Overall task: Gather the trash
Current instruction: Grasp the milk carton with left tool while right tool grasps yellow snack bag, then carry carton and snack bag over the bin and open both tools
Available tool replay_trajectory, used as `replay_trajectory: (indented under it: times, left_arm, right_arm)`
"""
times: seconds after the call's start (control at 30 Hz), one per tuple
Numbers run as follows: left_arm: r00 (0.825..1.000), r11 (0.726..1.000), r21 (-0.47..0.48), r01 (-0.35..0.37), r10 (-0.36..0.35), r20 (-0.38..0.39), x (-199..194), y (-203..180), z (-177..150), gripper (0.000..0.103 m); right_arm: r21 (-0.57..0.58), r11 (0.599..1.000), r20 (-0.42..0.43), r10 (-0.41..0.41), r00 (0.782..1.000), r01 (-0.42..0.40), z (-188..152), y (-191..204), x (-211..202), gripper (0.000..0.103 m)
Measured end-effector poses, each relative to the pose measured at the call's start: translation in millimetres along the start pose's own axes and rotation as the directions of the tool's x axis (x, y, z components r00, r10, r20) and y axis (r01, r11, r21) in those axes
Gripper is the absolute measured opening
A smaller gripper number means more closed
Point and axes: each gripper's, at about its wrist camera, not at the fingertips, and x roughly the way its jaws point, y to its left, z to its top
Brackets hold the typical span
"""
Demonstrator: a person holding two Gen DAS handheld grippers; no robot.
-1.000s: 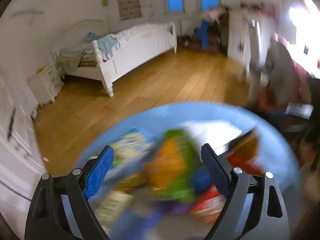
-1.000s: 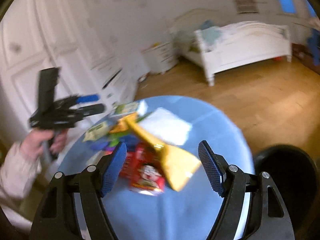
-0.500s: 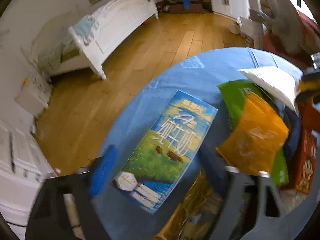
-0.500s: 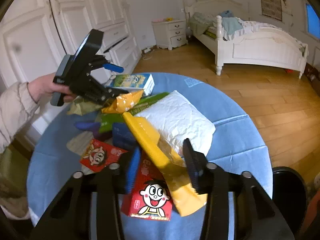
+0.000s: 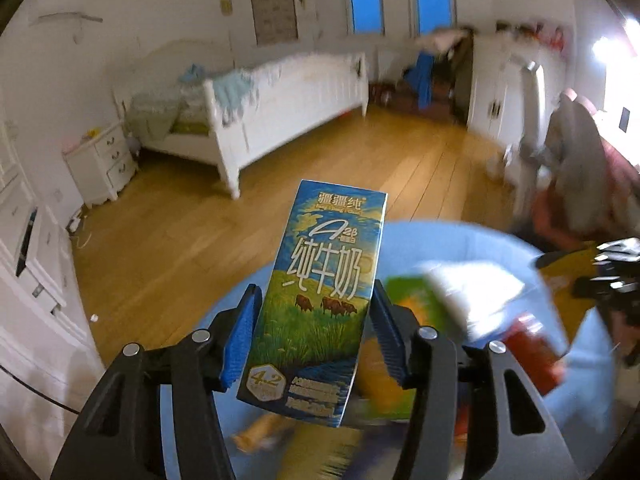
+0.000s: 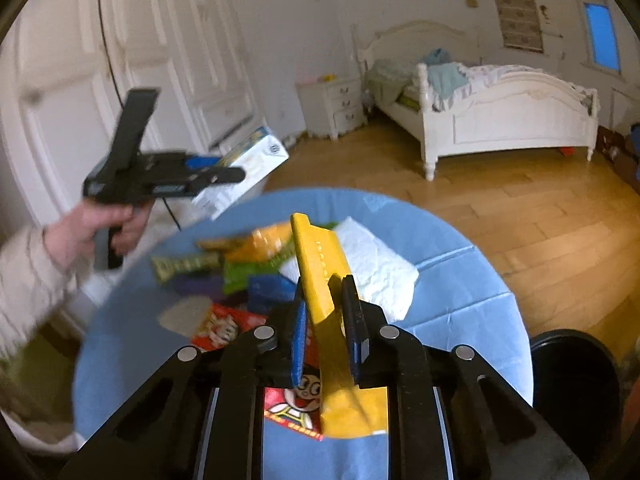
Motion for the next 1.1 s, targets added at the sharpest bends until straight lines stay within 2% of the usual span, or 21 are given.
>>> replay_trajectory:
  times: [0.07, 0.17, 0.3, 0.37, 0.47, 0.5, 0.53, 0.57, 0.6, 0.67, 0.73, 0.8, 0.83, 0.9, 1.0, 1.1]
  left_arm:
    - [0.999, 1.000, -0.019, 0.023, -0.022, 0.033, -16.4, -19.2, 2.8, 0.054]
    - [0.992, 0.993, -0.051, 0.104, -0.100, 0.079, -35.0, -58.7, 10.3, 0.053]
    - [0.978, 0.980, -0.056, 0.192, -0.186, 0.094, -35.1, -108.8, 17.4, 0.053]
    - [0.976, 0.980, -0.028, 0.198, -0.194, 0.099, -27.7, -133.3, 22.7, 0.053]
    - [0.970, 0.971, -0.056, 0.231, -0.226, 0.086, -17.8, -150.5, 23.5, 0.053]
    - [0.970, 0.968, -0.081, 0.236, -0.229, 0.087, -14.3, -153.4, 23.9, 0.053]
    - [0.969, 0.966, -0.099, 0.239, -0.231, 0.087, -13.4, -153.9, 23.4, 0.053]
    - [0.969, 0.963, -0.121, 0.239, -0.230, 0.085, -12.1, -153.8, 21.7, 0.053]
    - [0.971, 0.962, -0.138, 0.236, -0.226, 0.082, -11.7, -152.5, 19.8, 0.053]
    - [0.975, 0.962, -0.163, 0.218, -0.208, 0.073, -14.1, -155.0, 15.0, 0.053]
    - [0.980, 0.964, -0.182, 0.196, -0.188, 0.059, -16.9, -153.0, 8.1, 0.053]
    - [0.984, 0.966, -0.190, 0.177, -0.172, 0.045, -18.4, -149.9, 2.7, 0.053]
    - [0.987, 0.969, -0.186, 0.163, -0.159, 0.038, -19.4, -149.0, 0.4, 0.053]
    - [0.989, 0.972, -0.184, 0.147, -0.144, 0.031, -21.5, -146.4, -4.0, 0.053]
    - [0.988, 0.966, -0.207, 0.155, -0.152, 0.027, -22.5, -143.2, -7.6, 0.053]
    - [0.983, 0.959, -0.217, 0.185, -0.181, 0.035, -19.1, -147.4, -3.0, 0.053]
  right_arm:
    - [0.034, 0.999, 0.049, 0.020, 0.999, -0.022, 2.2, -4.1, -16.4, 0.016]
    - [0.077, 0.996, 0.124, 0.036, 0.992, -0.046, 3.8, -13.0, -42.5, 0.016]
    - [0.151, 0.987, 0.194, 0.029, 0.981, -0.059, -0.8, -37.4, -75.9, 0.016]
    - [0.175, 0.983, 0.177, 0.024, 0.984, -0.055, -5.9, -49.8, -80.8, 0.016]
    - [0.218, 0.976, 0.117, -0.001, 0.993, -0.025, -16.1, -70.6, -78.9, 0.018]
    - [0.225, 0.974, 0.080, -0.001, 0.997, -0.017, -18.4, -75.6, -72.2, 0.040]
    - [0.234, 0.972, 0.031, -0.019, 0.999, 0.012, -20.6, -81.2, -61.9, 0.057]
    - [0.234, 0.972, 0.009, -0.021, 1.000, 0.018, -22.1, -82.8, -53.0, 0.081]
    - [0.213, 0.977, -0.022, -0.001, 1.000, 0.006, -22.2, -83.8, -41.5, 0.081]
    - [0.138, 0.988, -0.091, -0.056, 0.994, 0.069, -22.6, -74.4, -17.5, 0.081]
    - [0.058, 0.989, -0.182, -0.122, 0.976, 0.135, -24.5, -68.5, 10.7, 0.072]
    - [0.032, 0.988, -0.265, -0.135, 0.955, 0.148, -30.3, -68.8, 36.5, 0.046]
    - [0.026, 0.988, -0.278, -0.141, 0.950, 0.154, -33.2, -68.8, 42.1, 0.046]
    - [0.046, 0.989, -0.257, -0.126, 0.958, 0.142, -36.5, -70.3, 39.5, 0.041]
    - [0.151, 0.985, -0.176, -0.050, 0.983, 0.077, -39.6, -82.8, 16.3, 0.039]
    - [0.232, 0.972, -0.045, -0.016, 0.999, 0.026, -36.7, -93.5, -22.9, 0.039]
